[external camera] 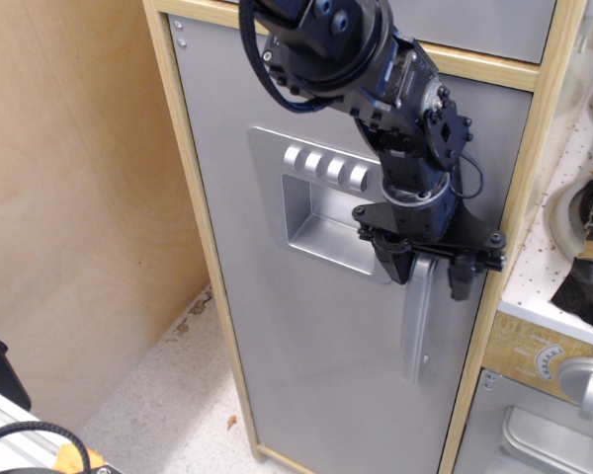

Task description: Open fridge

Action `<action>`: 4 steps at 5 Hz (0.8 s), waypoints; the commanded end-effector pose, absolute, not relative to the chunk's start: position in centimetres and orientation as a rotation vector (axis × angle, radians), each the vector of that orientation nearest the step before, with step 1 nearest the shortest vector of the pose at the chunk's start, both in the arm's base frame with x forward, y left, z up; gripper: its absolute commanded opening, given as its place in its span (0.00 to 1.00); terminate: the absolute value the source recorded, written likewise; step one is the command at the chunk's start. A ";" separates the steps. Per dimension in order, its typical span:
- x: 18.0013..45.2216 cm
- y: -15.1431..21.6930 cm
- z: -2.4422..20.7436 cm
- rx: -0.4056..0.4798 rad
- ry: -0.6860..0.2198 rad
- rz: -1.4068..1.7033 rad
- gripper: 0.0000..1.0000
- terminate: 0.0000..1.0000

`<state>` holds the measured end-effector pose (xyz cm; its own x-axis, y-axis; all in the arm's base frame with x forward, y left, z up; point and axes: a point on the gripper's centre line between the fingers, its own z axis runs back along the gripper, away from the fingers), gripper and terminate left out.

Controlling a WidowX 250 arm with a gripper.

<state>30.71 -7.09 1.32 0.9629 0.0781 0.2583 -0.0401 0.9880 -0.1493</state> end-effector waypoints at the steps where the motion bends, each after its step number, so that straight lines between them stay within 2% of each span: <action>1: 30.1 -7.2 2.5 -0.158 -0.319 0.053 0.00 0.00; 3: 23.4 -6.7 3.2 -0.158 -0.209 0.119 0.00 0.00; 4: 20.2 -6.6 3.7 -0.162 -0.185 0.165 0.00 0.00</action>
